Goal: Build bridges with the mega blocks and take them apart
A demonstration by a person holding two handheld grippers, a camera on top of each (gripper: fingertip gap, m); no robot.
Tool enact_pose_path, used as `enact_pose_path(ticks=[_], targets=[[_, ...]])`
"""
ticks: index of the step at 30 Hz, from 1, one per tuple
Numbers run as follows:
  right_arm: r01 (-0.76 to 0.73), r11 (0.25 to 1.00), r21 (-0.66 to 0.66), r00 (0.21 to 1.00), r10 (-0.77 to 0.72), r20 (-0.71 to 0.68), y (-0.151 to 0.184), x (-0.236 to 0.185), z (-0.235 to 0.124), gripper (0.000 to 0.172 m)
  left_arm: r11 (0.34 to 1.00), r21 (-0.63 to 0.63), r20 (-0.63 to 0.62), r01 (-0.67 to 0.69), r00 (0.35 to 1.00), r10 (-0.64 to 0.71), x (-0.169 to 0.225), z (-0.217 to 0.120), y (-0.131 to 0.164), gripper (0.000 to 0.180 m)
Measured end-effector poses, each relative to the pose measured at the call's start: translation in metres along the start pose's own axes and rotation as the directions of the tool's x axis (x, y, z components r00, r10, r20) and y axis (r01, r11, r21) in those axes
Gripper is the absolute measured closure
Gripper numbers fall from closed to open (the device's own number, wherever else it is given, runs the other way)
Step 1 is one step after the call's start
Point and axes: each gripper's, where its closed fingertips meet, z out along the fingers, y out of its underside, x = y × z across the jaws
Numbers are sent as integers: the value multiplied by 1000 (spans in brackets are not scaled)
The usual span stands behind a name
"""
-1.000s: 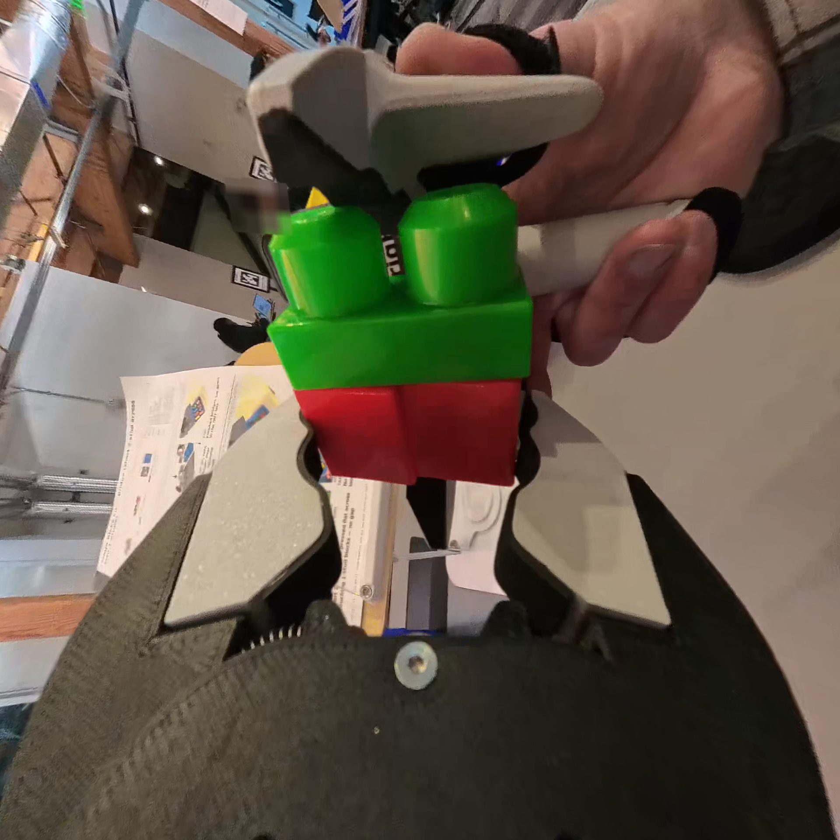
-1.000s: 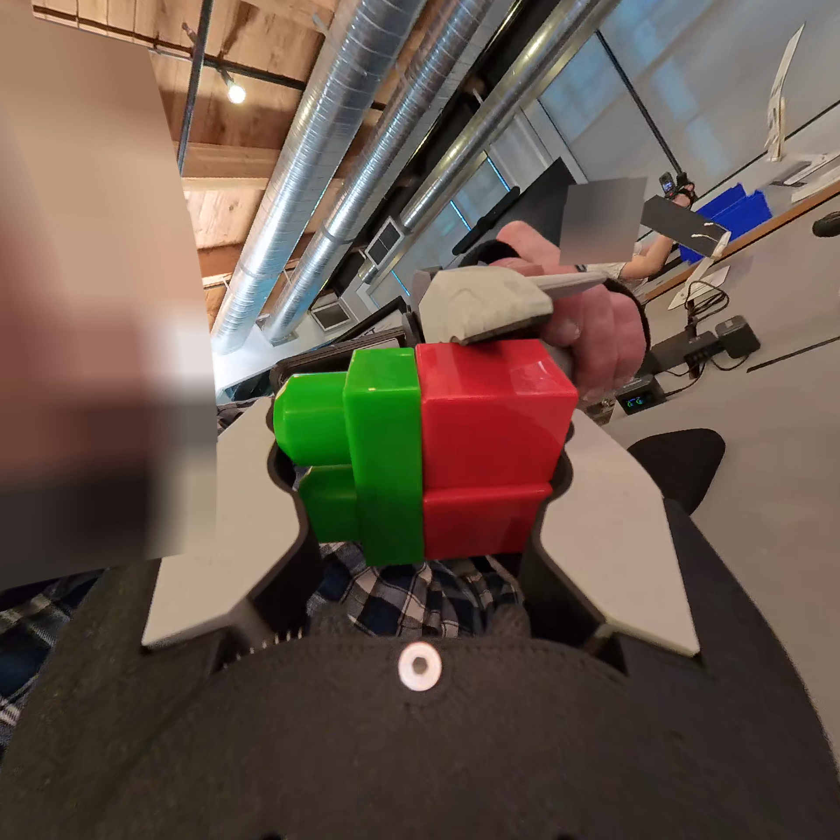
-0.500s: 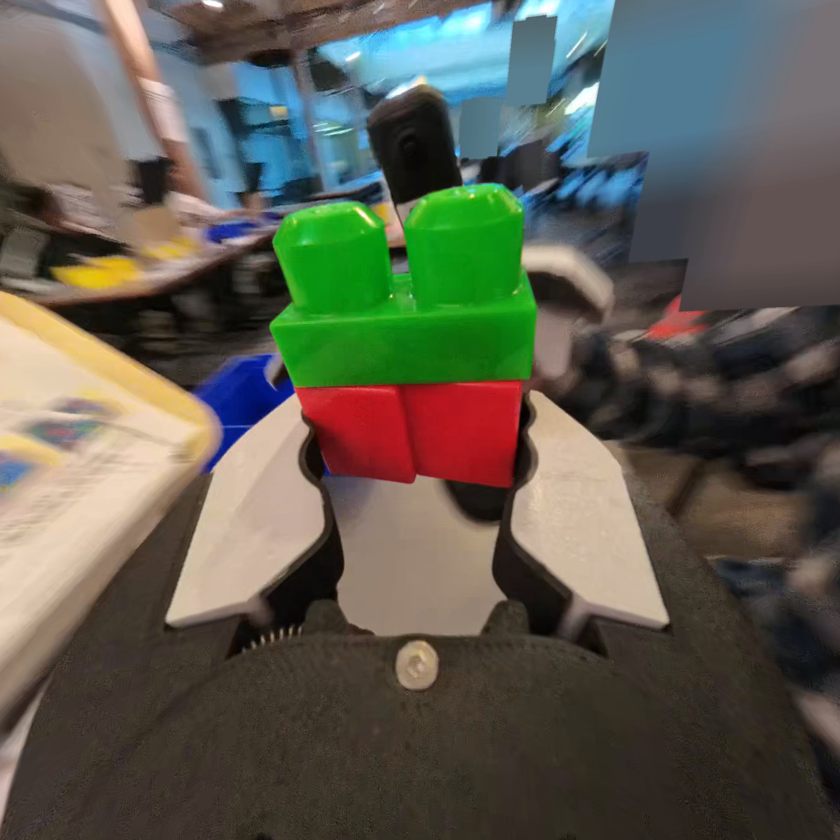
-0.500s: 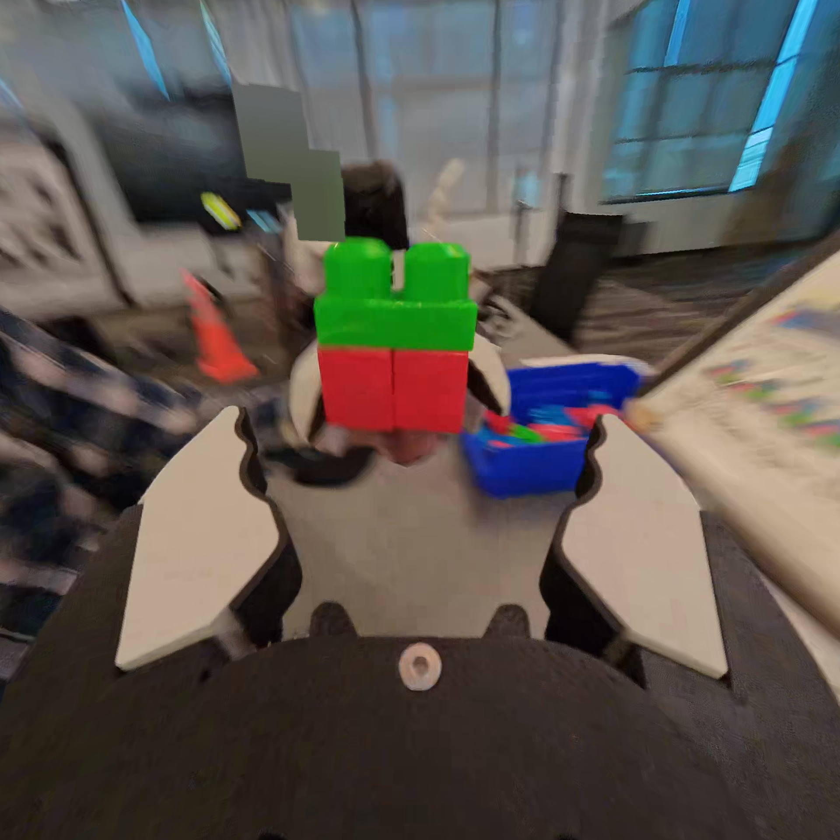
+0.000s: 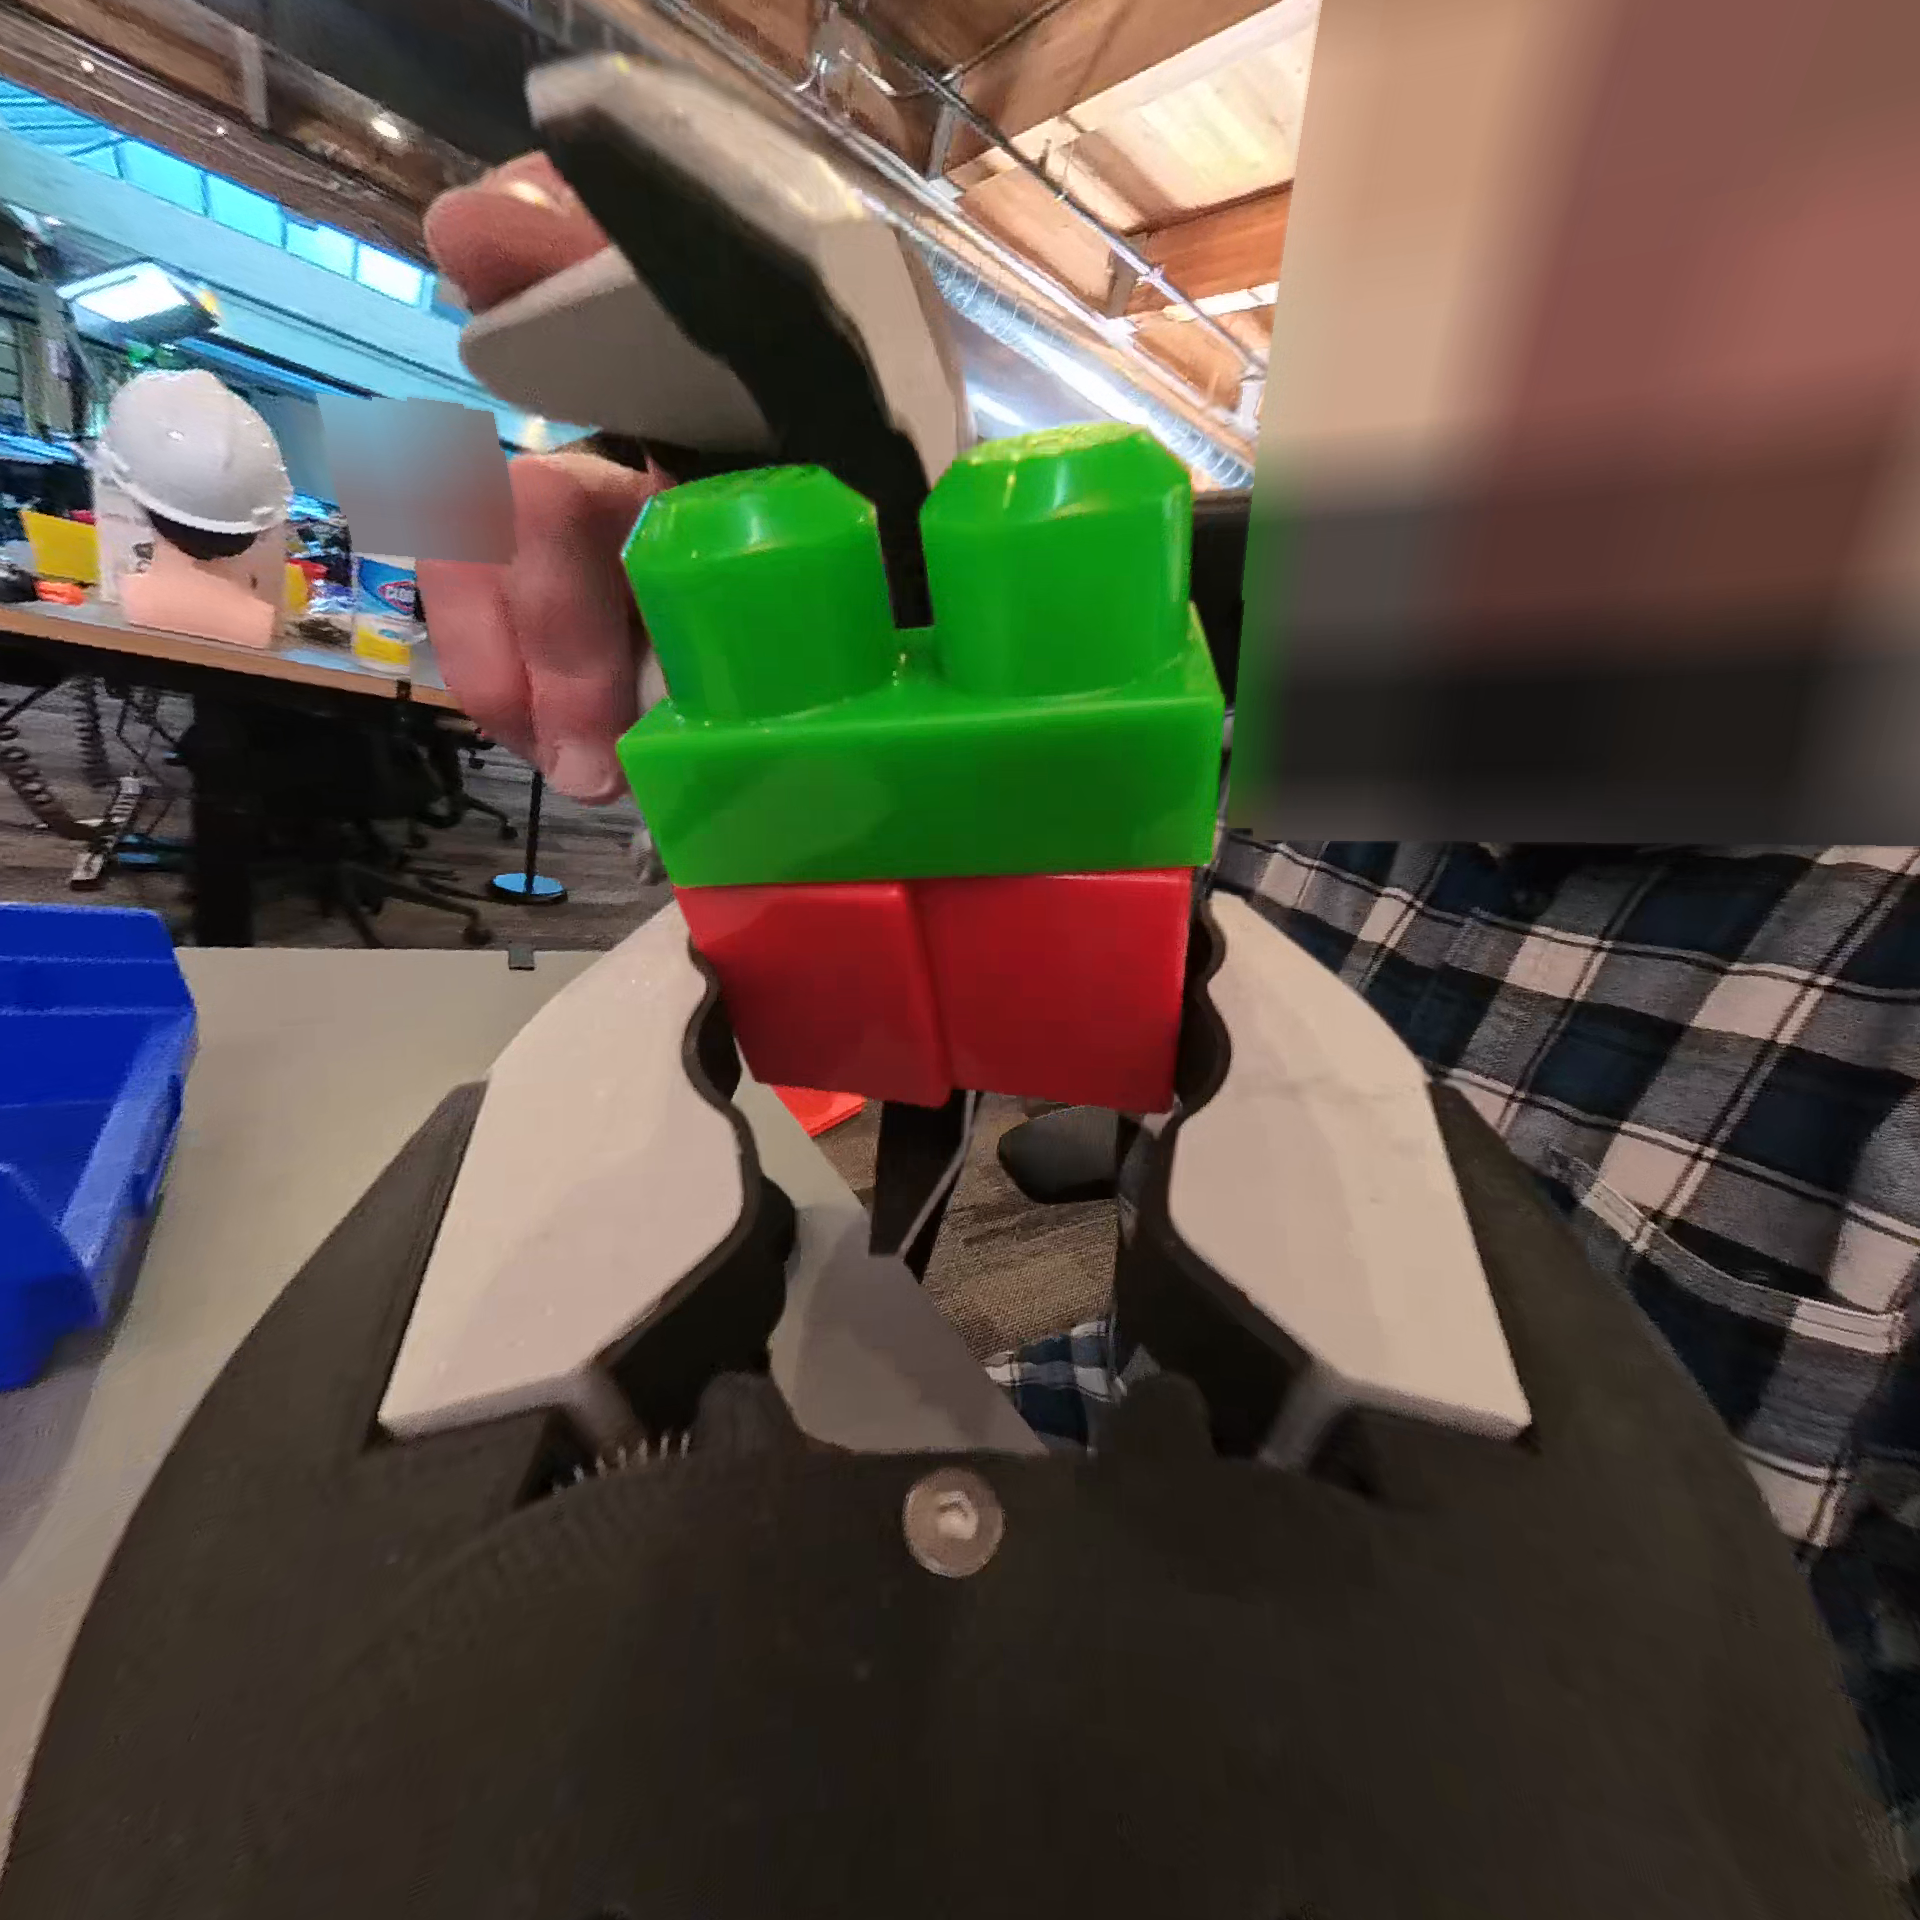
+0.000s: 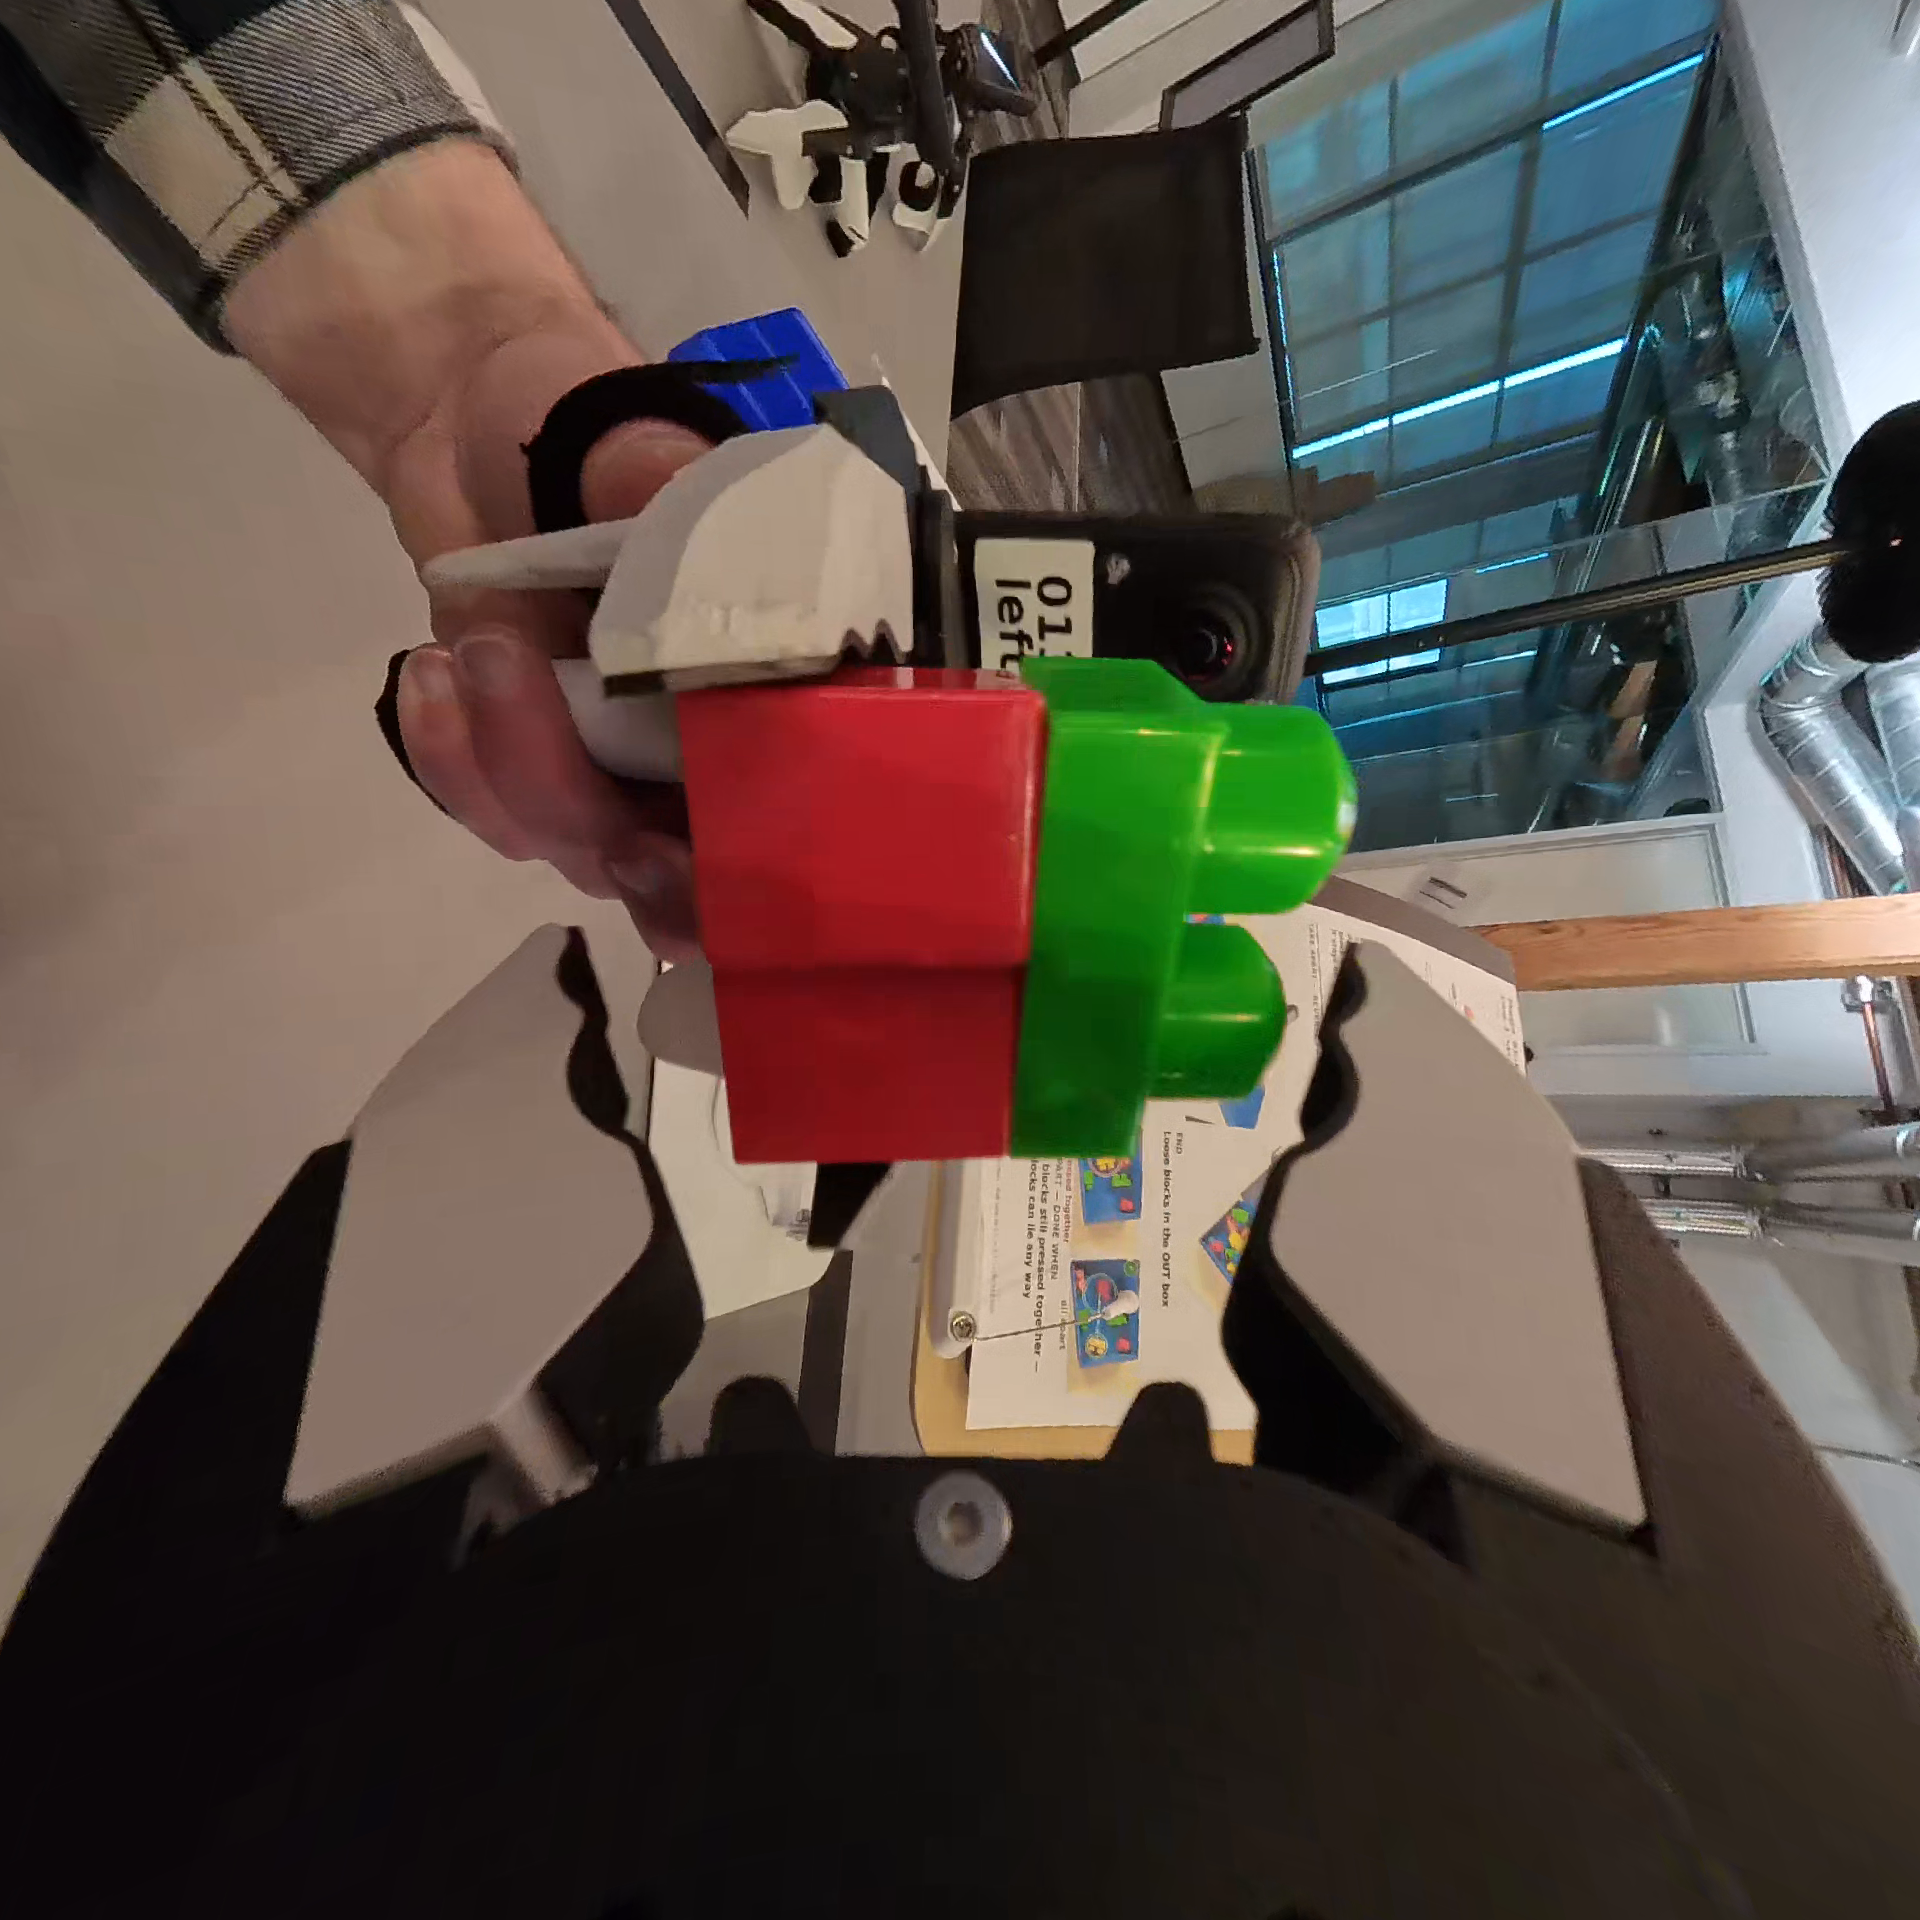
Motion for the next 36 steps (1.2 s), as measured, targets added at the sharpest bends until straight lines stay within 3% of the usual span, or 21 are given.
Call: enact_pose_path(ticks=[4, 6, 17, 24, 29, 36], targets=[[8, 1000, 17, 1000, -8, 17, -7, -4, 0, 67, 999, -40, -69, 11, 998, -14, 6, 9, 8, 98], [13, 1000, 22, 1000, -14, 23, -9, -4, -2, 70, 999, -35, -105, 12, 994, -15, 10, 10, 9, 98], [32, 998, -58, 996, -28, 80, -2, -17, -1, 72, 996, -84, -124, -10, 992, -1, 10, 9, 21, 99], [68, 997, -32, 992, -64, 106, -6, -37, 1, 56, 984, -177, -31, -1, 1000, -5, -9, 3, 44, 99], [108, 994, -20, 986, -104, 133, -6, -51, 7, 69, 971, -238, -53, 8, 998, -21, -8, 7, 58, 99], [104, 993, -50, 979, -93, 181, -3, -61, 9, 72, 972, -235, -71, 0, 997, -17, -8, 6, 66, 99]])
